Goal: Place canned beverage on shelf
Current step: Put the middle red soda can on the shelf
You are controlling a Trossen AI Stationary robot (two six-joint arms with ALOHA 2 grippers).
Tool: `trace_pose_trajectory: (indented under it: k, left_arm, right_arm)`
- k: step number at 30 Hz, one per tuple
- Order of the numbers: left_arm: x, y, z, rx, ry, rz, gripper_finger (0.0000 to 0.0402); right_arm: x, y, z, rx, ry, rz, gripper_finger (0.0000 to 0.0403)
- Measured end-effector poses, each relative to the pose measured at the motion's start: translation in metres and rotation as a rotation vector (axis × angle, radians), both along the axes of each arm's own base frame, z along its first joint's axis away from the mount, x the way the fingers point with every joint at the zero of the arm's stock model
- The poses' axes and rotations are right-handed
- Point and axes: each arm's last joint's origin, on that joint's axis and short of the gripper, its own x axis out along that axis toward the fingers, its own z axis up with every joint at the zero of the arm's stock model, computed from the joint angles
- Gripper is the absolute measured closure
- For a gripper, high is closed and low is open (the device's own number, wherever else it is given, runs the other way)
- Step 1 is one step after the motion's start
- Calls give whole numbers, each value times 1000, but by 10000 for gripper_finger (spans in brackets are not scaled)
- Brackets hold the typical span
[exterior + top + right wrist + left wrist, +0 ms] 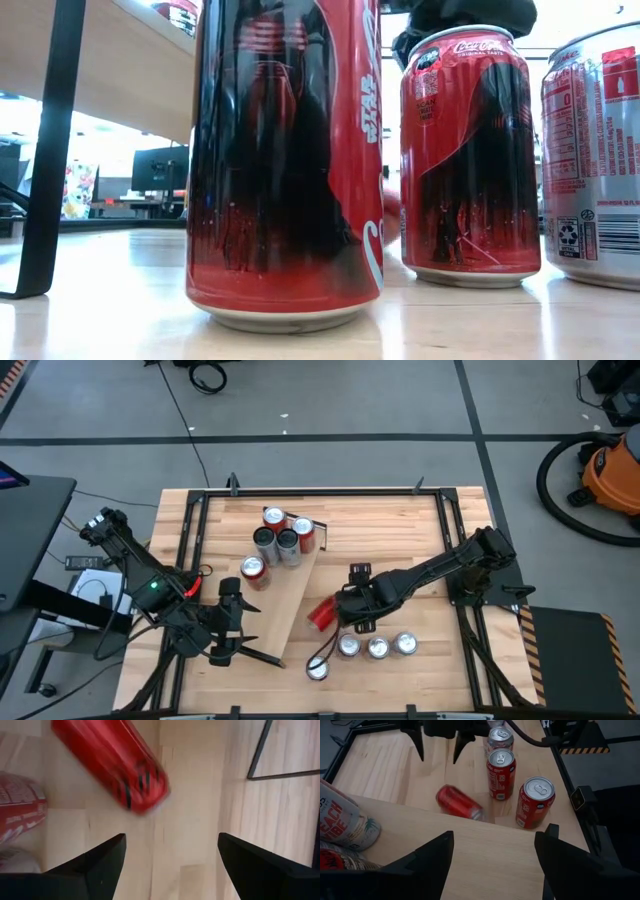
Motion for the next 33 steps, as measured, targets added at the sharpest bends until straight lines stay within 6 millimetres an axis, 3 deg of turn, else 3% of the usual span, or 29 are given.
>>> trace_pose_trajectory:
  k: [4, 8, 13, 21, 25, 33]
  left_arm:
    - [0, 0, 0, 0, 0, 0, 111]
    - [0, 0, 0, 3, 1, -1, 111]
    - [1, 2, 0, -24, 4, 31, 111]
    - [-15, -4, -7, 20, 73, 6, 111]
    - [-35, 3, -15, 93, 148, 115, 111]
    - [-56, 28, -21, 182, 221, 400, 111]
  right_arm:
    - [-3, -1, 3, -67, -9, -11, 80]
    - [11, 3, 3, -22, -80, 136, 82]
    - [25, -6, -10, 52, -178, 200, 83]
    - [26, -21, -43, 67, -237, 181, 99]
    - [23, -28, -49, 43, -221, 148, 107]
    - [18, -26, -30, 45, -278, 154, 112]
